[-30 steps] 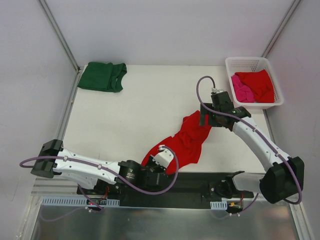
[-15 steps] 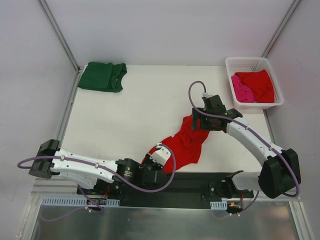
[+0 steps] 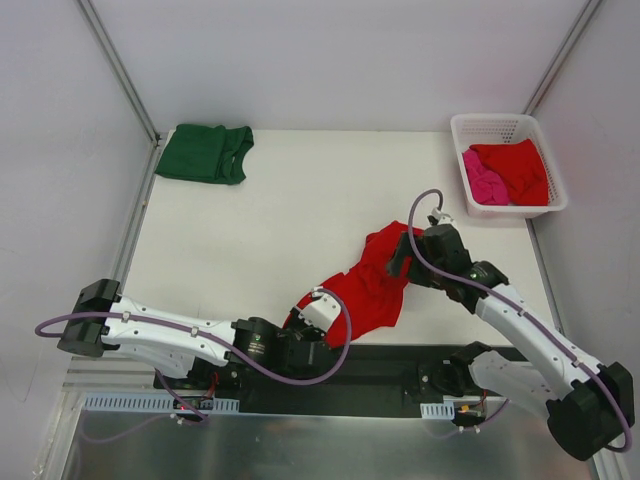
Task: Fold and stack the t-shirts
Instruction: Flatten the tshirt out
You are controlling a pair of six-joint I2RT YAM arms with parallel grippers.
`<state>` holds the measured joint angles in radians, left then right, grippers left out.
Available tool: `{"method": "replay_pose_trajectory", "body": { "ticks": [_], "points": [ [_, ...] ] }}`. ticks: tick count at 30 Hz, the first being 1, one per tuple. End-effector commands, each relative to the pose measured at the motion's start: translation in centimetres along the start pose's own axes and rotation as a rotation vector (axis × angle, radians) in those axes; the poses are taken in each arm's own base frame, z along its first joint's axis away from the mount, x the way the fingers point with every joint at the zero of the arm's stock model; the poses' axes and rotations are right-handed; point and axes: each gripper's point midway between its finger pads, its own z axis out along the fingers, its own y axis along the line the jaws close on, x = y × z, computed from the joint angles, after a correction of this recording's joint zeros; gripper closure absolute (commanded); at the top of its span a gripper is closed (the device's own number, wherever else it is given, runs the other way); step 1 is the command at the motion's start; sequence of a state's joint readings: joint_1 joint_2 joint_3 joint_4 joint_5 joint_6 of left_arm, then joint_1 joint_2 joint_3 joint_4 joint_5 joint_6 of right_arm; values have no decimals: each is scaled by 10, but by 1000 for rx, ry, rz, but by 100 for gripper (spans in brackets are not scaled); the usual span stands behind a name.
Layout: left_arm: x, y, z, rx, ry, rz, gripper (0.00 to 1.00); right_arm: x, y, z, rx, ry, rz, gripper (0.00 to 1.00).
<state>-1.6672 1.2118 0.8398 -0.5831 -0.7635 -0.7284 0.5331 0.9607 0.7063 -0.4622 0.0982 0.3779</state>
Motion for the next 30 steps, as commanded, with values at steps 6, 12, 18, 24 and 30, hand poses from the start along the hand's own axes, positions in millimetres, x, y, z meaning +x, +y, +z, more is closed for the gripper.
{"method": "replay_pose_trajectory", "body": {
  "ticks": [6,12,18,24,30],
  "points": [
    [0,11,2,-41,-7,14,92,11,7,14,-37,-55,134,9],
    [1,12,2,-40,-6,6,92,15,27,32,-98,-64,139,10],
    [3,14,1,-40,-9,-10,92,3,38,42,-113,-94,142,11],
    [5,16,1,-40,-9,-13,92,-1,43,48,-125,-99,151,25],
    [7,18,2,-43,-7,-14,92,3,39,49,-114,-97,160,37]
  ]
}}
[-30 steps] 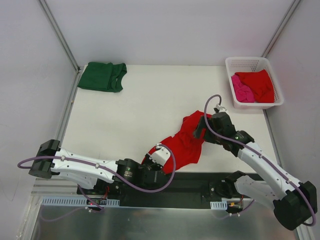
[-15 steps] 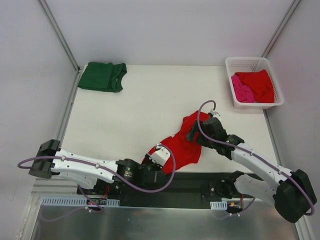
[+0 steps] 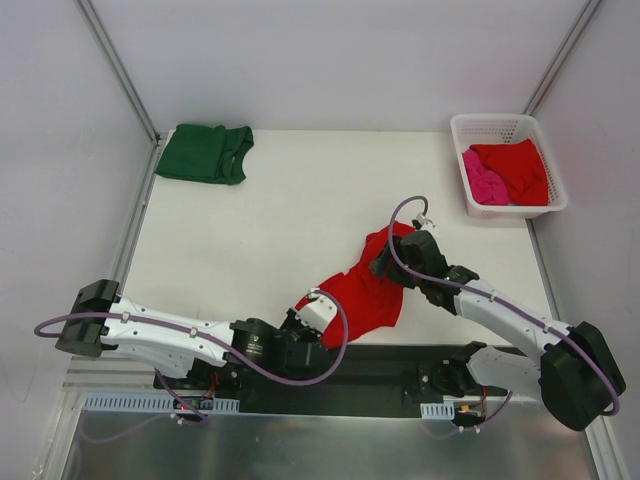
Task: Fold and stack the t-shirts
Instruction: Flatten the tshirt out
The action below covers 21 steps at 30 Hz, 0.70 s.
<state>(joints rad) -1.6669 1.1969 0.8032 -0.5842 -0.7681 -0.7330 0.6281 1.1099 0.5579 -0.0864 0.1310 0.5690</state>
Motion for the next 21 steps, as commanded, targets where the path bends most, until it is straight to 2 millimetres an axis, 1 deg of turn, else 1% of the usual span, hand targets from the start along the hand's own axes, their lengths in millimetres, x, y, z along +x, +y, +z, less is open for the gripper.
{"method": "replay_pose_trajectory", "body": {
  "ticks": [1,3,6,11,14,21],
  "points": [
    [-2,11,-1,-28,-16,-26,92,-14,11,-2,-32,-55,25,40],
    [-1,11,-1,-29,-16,-25,92,-13,11,-2,-29,-53,23,46],
    [-1,12,-1,-30,-17,-25,92,-13,9,-3,-23,-54,21,51],
    [-1,12,0,-30,-17,-26,92,-12,7,-2,-14,-50,19,52],
    [1,13,0,-33,-16,-25,92,-12,5,-2,-7,-51,18,54],
    [2,15,0,-33,-18,-30,92,-9,2,0,6,-43,16,68]
  ]
}}
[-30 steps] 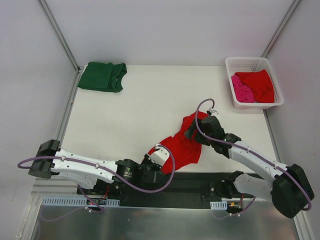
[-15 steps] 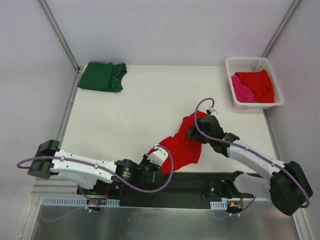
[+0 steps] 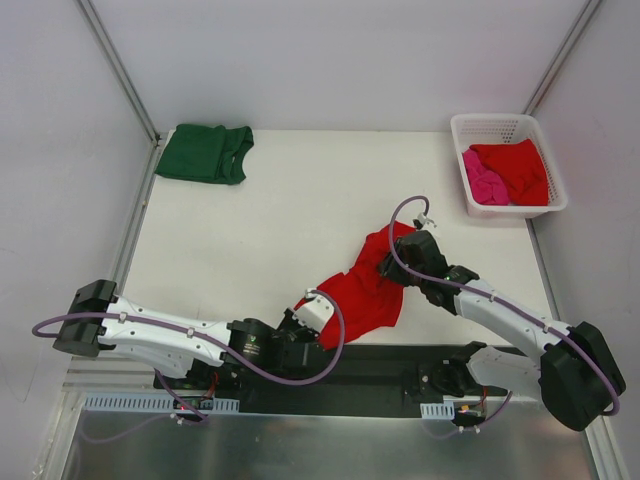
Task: Fold and stack the t-shirts
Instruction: Flatten the tshirt out
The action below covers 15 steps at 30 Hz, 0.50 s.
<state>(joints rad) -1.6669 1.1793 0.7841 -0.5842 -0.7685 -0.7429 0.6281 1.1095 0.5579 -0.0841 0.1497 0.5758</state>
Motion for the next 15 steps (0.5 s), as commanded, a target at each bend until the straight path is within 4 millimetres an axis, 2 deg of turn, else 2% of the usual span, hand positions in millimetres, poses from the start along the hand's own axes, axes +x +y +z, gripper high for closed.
{"method": "replay_pose_trajectory", "body": {
  "ticks": [1,13,15],
  "points": [
    [-3,12,-1,-30,-23,-25,92,-6,3,0,-3,-28,6,70],
    [0,15,0,-39,-23,-32,93,-8,3,-3,-1,-33,-6,99],
    [0,15,-1,-36,-25,-40,93,-12,2,-7,5,-44,-19,99]
  ]
}}
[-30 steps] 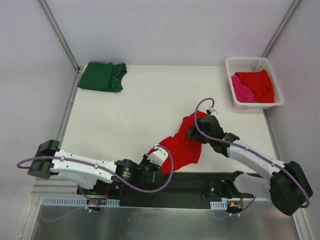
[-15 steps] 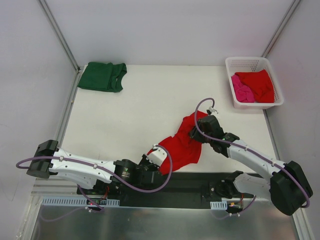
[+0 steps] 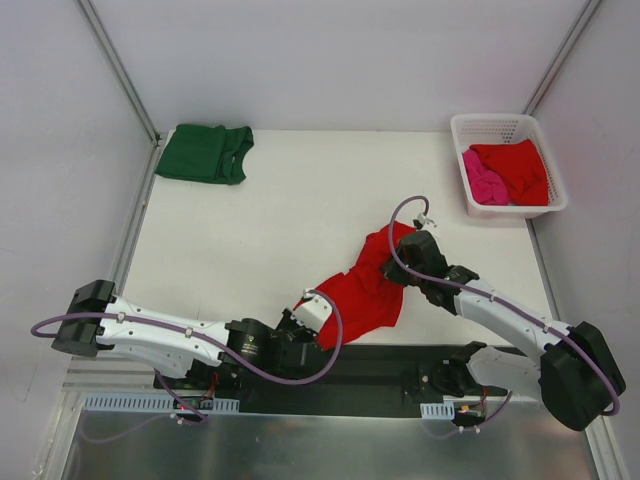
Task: Fold and stack the t-shirts
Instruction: Flatten the tshirt out
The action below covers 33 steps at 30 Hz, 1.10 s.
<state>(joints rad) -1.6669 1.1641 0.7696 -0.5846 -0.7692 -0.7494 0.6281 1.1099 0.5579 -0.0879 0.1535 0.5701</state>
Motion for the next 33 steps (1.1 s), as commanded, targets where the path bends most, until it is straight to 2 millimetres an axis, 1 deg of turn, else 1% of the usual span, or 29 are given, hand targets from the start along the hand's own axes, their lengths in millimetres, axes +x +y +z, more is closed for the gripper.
{"method": "replay_pose_trajectory", "body": {
  "ticks": [1,4,5,6,7,9,10,11,12,13,14,15,16,17,18,19,21,22,23,24,26,27,28,30,33],
  "points": [
    [-5,13,-2,-33,-31,-42,93,-18,6,-11,-1,-56,-15,99],
    [-11,18,-6,-27,-48,-71,95,-32,3,-29,31,-96,-59,99],
    [-13,21,-7,-31,-52,-76,95,-40,3,-39,51,-105,-73,99],
    [-18,25,-9,-39,-63,-90,96,-51,-2,-47,87,-148,-104,99],
    [-22,32,-14,-43,-74,-103,97,-63,0,-61,87,-189,-113,99],
    [-33,41,-21,-49,-101,-134,97,-88,-5,-87,151,-257,-160,99],
    [-40,50,-26,-56,-128,-165,97,-97,-6,-97,166,-285,-171,99],
    [-43,58,-30,-66,-138,-168,97,-101,-11,-107,199,-292,-192,99],
    [-49,64,-34,-71,-156,-183,97,-117,-8,-121,212,-341,-201,99],
    [-57,75,-40,-80,-186,-209,97,-123,-9,-128,225,-360,-207,99],
    [-58,84,-44,-92,-194,-212,97,-127,-11,-136,236,-373,-211,99],
    [-64,90,-50,-95,-209,-228,97,-136,-11,-145,249,-406,-208,99],
    [-69,100,-57,-102,-235,-246,97,-140,-13,-150,262,-422,-212,99],
    [-67,112,-61,-133,-227,-239,97,-143,-16,-156,275,-435,-216,99],
    [-73,118,-68,-139,-242,-256,97,-148,-21,-161,309,-455,-219,99],
    [-74,126,-73,-150,-248,-266,97,-153,-22,-167,322,-476,-212,99],
    [-76,143,-83,-193,-254,-265,97,-160,-31,-177,367,-510,-213,99],
    [-77,148,-87,-200,-260,-283,97,-163,-32,-182,378,-525,-210,99],
    [-82,156,-94,-217,-277,-300,97,-165,-36,-186,396,-537,-210,99],
    [-78,164,-98,-240,-266,-282,97,-169,-41,-192,421,-559,-206,99],
    [-81,177,-109,-259,-285,-317,97,-175,-46,-200,449,-589,-200,99],
    [-82,185,-115,-276,-303,-336,97,-178,-52,-206,483,-609,-202,99],
    [-77,194,-120,-294,-298,-342,97,-181,-56,-212,502,-626,-190,99],
    [-79,208,-132,-301,-329,-391,98,-185,-62,-220,534,-644,-183,99],
    [-75,222,-142,-300,-349,-427,98,-187,-72,-229,564,-661,-164,99]
  ]
}}
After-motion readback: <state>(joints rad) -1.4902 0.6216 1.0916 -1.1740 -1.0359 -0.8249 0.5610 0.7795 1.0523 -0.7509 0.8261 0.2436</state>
